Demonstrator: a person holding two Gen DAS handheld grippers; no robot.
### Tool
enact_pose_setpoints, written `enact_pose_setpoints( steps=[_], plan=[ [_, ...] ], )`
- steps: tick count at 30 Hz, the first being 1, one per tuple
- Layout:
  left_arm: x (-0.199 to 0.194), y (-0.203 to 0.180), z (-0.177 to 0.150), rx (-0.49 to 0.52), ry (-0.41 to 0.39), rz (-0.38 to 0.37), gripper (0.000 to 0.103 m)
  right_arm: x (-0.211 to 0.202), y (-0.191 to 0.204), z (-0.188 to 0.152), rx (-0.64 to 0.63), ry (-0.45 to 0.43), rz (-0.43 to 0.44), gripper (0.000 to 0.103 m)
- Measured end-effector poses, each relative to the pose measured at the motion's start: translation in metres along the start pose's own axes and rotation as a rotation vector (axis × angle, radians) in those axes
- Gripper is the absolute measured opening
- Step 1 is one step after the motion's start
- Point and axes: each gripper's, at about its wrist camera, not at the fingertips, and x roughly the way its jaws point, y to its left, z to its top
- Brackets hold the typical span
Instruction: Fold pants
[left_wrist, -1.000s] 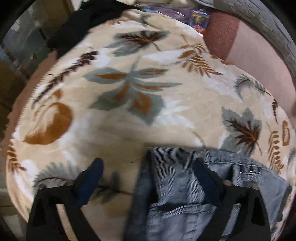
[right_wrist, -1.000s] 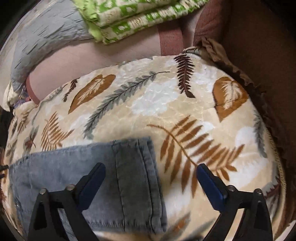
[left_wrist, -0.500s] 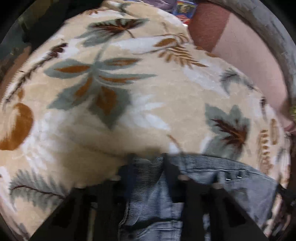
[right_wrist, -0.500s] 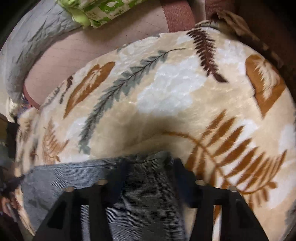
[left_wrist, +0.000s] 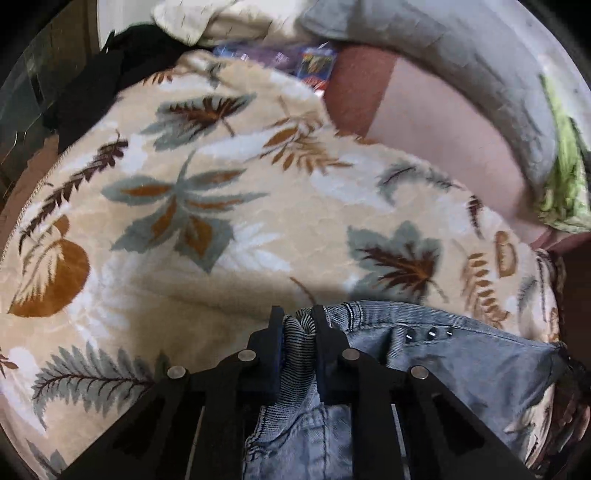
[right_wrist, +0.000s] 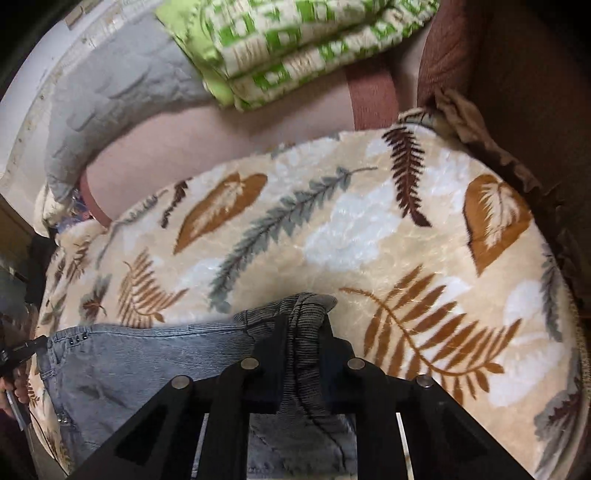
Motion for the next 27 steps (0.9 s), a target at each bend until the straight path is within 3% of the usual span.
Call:
enact_pose_setpoints(
  steps=[7, 11, 20, 27],
  plan=[
    [-0.074, -0.016, -0.026, 0.052, -0.105, -0.082, 0.014, -0.072, -0.015, -0.009, 0.024, -0.135, 0.023, 0.015],
    [-0.113, -0.016, -0.063, 0.087, -0.154, -0.123, 0.014, -0.097, -0.036, -0.036, 0.027, -0.164, 0.035, 0.015],
    [-0.160, 0.029, -0.200, 0.086, -0.166, -0.145, 0.014, -0.125, -0.072, -0.164, -0.034, -0.053, 0.057, 0.015],
    [-0.133, 0.065, -0.285, 0.024, -0.024, -0.091, 0.011, -0.126, -0.089, -0.253, -0.080, 0.122, 0.070, 0.015]
  ],
)
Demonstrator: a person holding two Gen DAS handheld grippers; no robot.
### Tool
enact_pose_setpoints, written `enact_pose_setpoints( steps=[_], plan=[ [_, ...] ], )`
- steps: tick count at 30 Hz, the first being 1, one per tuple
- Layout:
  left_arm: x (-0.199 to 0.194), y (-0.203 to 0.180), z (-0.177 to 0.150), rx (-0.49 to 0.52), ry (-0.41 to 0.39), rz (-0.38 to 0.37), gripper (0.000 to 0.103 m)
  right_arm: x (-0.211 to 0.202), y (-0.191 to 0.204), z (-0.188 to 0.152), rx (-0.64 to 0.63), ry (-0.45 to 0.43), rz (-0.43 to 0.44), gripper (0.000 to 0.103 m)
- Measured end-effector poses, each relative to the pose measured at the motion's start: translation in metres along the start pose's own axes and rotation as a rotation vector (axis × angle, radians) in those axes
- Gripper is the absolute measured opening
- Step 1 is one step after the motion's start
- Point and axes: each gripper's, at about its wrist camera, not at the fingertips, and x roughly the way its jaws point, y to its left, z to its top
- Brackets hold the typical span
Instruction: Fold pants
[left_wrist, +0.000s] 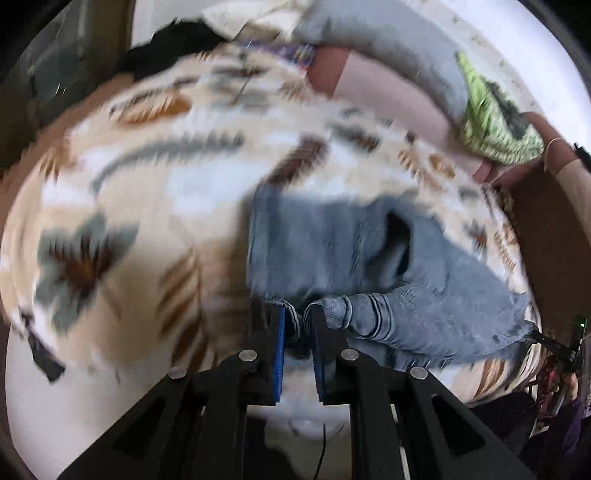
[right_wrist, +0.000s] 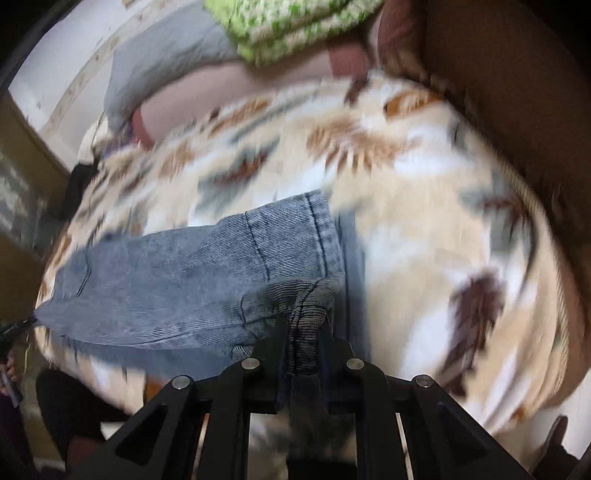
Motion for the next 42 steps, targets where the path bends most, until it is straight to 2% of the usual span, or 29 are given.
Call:
enact_pose_setpoints(
  steps=[2, 4, 7, 8, 10, 11, 13, 17, 20, 23, 26, 27, 28, 30, 32, 37, 38, 39, 40, 41, 42],
  plan=[
    [0.002, 0.009, -0.014, -0.029, 0.012, 0.023, 0.005, -0.001, -0.006, -0.015, 0.006, 0.027, 0.028, 0.015],
    [-0.001, 0.018, -0.019, -0.040, 0.017, 0.040, 0.005, -0.007, -0.011, -0.020, 0.026, 0.041, 0.045, 0.018],
    [-0.019, 0.021, -0.016, -0.039, -0.022, 0.084, 0.005, -0.026, -0.018, -0.015, 0.057, 0.007, 0.067, 0.027],
    [-0.028, 0.017, -0.013, -0.023, -0.049, 0.085, 0.005, -0.033, -0.018, -0.013, 0.058, -0.018, 0.076, 0.032],
    [-0.041, 0.004, -0.007, 0.022, -0.096, 0.090, 0.005, -0.046, -0.019, -0.006, 0.084, -0.080, 0.061, 0.061],
    [-0.045, -0.006, -0.004, 0.052, -0.113, 0.078, 0.005, -0.051, -0.018, -0.002, 0.097, -0.115, 0.060, 0.064],
    [-0.045, -0.025, 0.005, 0.096, -0.128, 0.048, 0.005, -0.050, -0.016, 0.015, 0.125, -0.151, 0.084, 0.064],
    [-0.024, -0.076, 0.009, 0.184, -0.115, -0.001, 0.005, -0.025, -0.015, 0.048, 0.187, -0.117, 0.091, 0.064],
    [-0.001, -0.122, -0.001, 0.258, -0.066, -0.090, 0.006, 0.004, -0.025, 0.071, 0.259, -0.069, 0.114, 0.064],
    [0.022, -0.163, -0.012, 0.335, -0.020, -0.142, 0.006, 0.028, -0.036, 0.083, 0.336, -0.024, 0.145, 0.064],
    [0.043, -0.192, -0.022, 0.386, 0.007, -0.156, 0.006, 0.043, -0.040, 0.089, 0.355, -0.010, 0.167, 0.064],
    [0.051, -0.200, -0.026, 0.399, 0.022, -0.155, 0.006, 0.049, -0.037, 0.090, 0.346, 0.010, 0.188, 0.061],
    [0.057, -0.205, -0.030, 0.407, 0.035, -0.162, 0.006, 0.053, -0.033, 0.091, 0.320, 0.025, 0.211, 0.041],
    [0.069, -0.210, -0.034, 0.416, 0.063, -0.170, 0.006, 0.054, -0.020, 0.091, 0.244, 0.045, 0.191, 0.012],
    [0.081, -0.210, -0.043, 0.429, 0.106, -0.150, 0.006, 0.040, -0.004, 0.090, 0.160, 0.011, 0.140, 0.009],
    [0.098, -0.195, -0.052, 0.394, 0.153, -0.158, 0.006, -0.044, 0.021, 0.082, -0.001, -0.299, 0.201, 0.008],
    [0.100, -0.194, -0.052, 0.382, 0.151, -0.169, 0.006, -0.047, 0.023, 0.080, -0.018, -0.319, 0.175, 0.008],
    [0.100, -0.193, -0.052, 0.369, 0.151, -0.177, 0.006, -0.042, 0.020, 0.079, -0.015, -0.306, 0.112, 0.010],
    [0.101, -0.193, -0.051, 0.362, 0.153, -0.180, 0.006, -0.031, 0.011, 0.078, 0.016, -0.259, 0.087, 0.018],
    [0.101, -0.194, -0.051, 0.361, 0.155, -0.179, 0.006, -0.015, -0.002, 0.075, 0.076, -0.175, 0.066, 0.025],
    [0.102, -0.193, -0.051, 0.364, 0.158, -0.179, 0.006, -0.007, -0.014, 0.071, 0.133, -0.118, 0.052, 0.040]
  ],
)
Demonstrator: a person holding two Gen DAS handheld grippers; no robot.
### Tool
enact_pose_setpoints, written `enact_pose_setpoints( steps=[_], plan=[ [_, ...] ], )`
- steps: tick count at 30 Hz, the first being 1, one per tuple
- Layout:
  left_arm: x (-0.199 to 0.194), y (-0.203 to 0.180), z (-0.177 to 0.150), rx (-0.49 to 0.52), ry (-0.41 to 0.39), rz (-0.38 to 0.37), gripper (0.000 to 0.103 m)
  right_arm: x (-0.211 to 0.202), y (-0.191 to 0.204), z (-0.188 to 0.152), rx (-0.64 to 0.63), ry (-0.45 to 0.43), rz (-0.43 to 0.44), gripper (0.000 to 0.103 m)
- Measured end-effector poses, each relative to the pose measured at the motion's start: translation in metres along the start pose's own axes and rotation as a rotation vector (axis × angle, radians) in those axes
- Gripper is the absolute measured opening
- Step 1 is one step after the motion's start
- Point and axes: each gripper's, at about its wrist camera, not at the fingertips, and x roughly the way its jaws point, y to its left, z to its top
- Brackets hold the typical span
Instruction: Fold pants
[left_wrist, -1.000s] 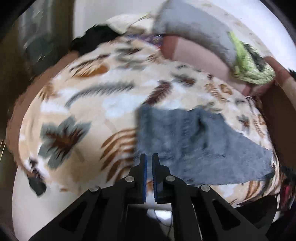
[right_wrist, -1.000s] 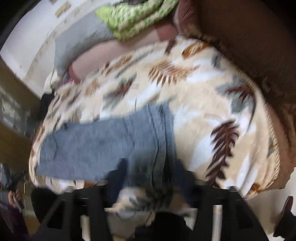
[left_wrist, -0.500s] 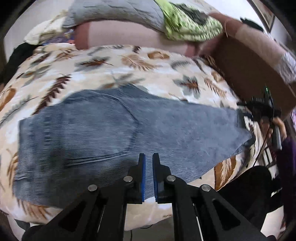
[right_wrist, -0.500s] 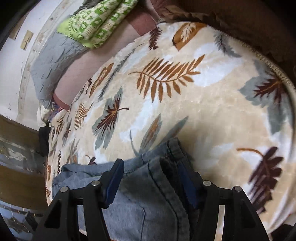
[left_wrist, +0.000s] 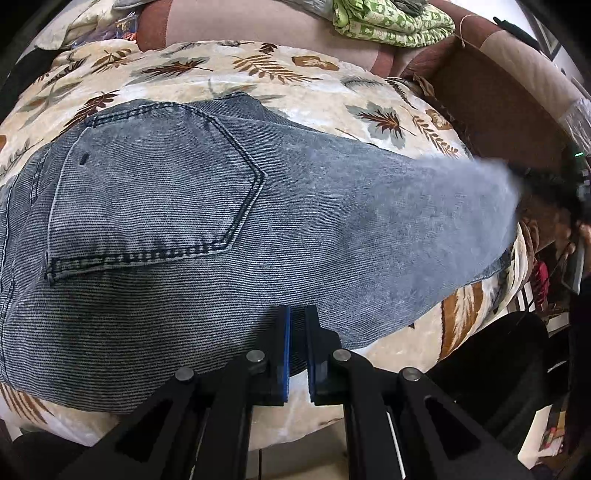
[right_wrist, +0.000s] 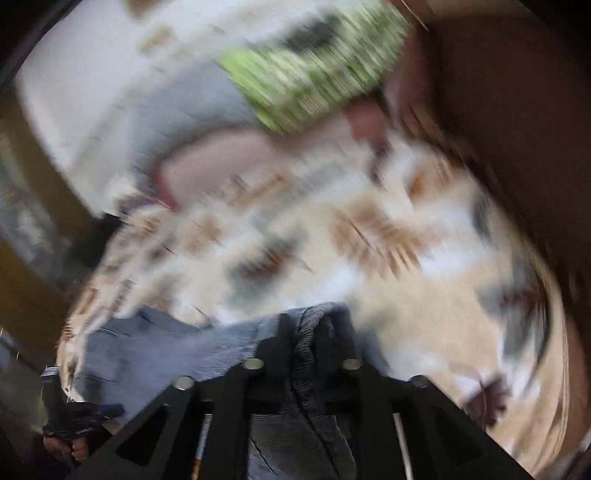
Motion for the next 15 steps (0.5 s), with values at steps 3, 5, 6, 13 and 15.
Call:
enact_pose_setpoints(
  steps=[3, 5, 6, 13, 15],
  plan=[
    [-0.001, -0.001, 0.000, 0.014, 0.005, 0.002, 0.006, -0.002, -0.033, -0.019, 0.135, 0.022, 0.028, 0.044],
    [-0.002, 0.000, 0.000, 0.016, 0.006, -0.001, 0.006, -0.007, -0.037, -0.030, 0.130, 0.047, 0.070, 0.047],
    [-0.002, 0.000, 0.000, 0.011, 0.006, -0.003, 0.006, -0.007, -0.036, -0.036, 0.123, 0.061, 0.078, 0.048],
    [-0.005, 0.004, -0.003, -0.021, -0.005, -0.012, 0.007, 0.005, 0.014, -0.067, -0.023, 0.056, 0.035, 0.047],
    [-0.005, 0.003, -0.004, -0.010, -0.007, -0.007, 0.007, 0.017, 0.032, -0.084, -0.115, 0.110, -0.041, 0.047]
  ],
)
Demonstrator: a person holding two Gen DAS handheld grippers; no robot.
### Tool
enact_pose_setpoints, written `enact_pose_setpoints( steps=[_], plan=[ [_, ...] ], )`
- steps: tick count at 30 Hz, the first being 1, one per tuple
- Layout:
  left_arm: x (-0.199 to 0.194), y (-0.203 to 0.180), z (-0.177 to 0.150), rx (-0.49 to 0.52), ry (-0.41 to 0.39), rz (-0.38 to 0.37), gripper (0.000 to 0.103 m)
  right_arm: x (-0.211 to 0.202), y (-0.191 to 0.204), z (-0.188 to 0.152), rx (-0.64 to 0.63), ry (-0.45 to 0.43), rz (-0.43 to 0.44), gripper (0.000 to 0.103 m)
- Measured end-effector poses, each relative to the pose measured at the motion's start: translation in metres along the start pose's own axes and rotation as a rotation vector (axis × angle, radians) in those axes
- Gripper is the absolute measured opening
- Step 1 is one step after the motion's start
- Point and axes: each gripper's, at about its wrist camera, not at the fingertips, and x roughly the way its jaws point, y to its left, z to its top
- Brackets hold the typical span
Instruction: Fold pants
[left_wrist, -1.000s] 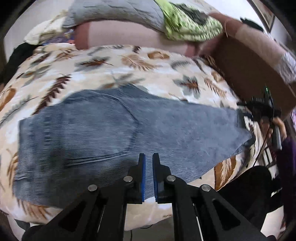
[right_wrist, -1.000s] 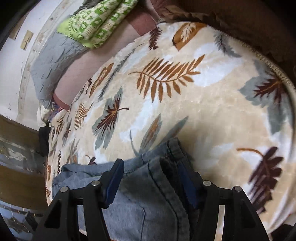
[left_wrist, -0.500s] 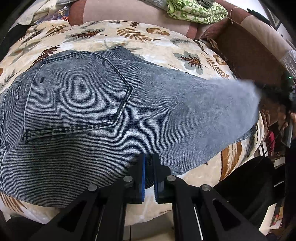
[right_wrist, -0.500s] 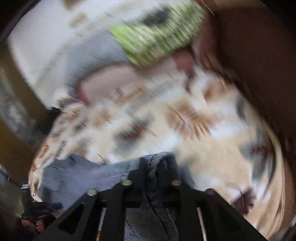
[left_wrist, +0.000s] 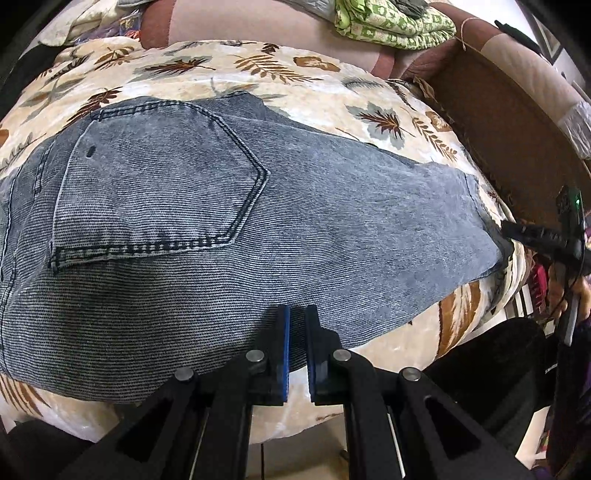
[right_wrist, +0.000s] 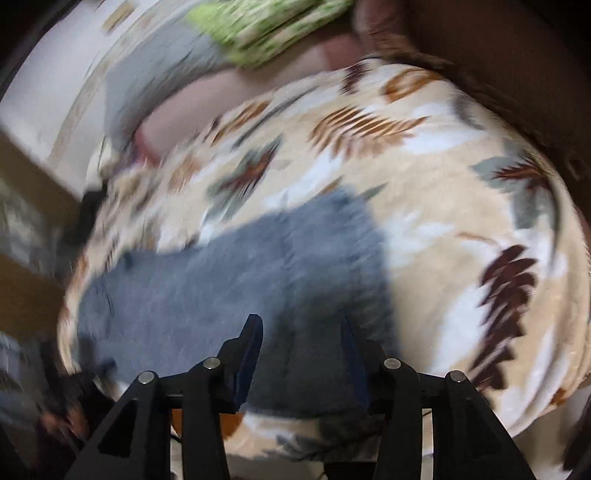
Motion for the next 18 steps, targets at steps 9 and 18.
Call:
enact_pose_setpoints(
  steps=[9, 18],
  plan=[
    [-0.018, 0.004, -0.002, 0.050, 0.002, -0.026, 0.007, -0.013, 0.009, -0.011, -0.018, 0.102, -0.107, 0.033],
    [-0.038, 0.037, 0.019, -0.031, -0.133, 0.016, 0.042, 0.021, 0.173, 0.081, -0.227, 0.024, 0.312, 0.038]
  ],
)
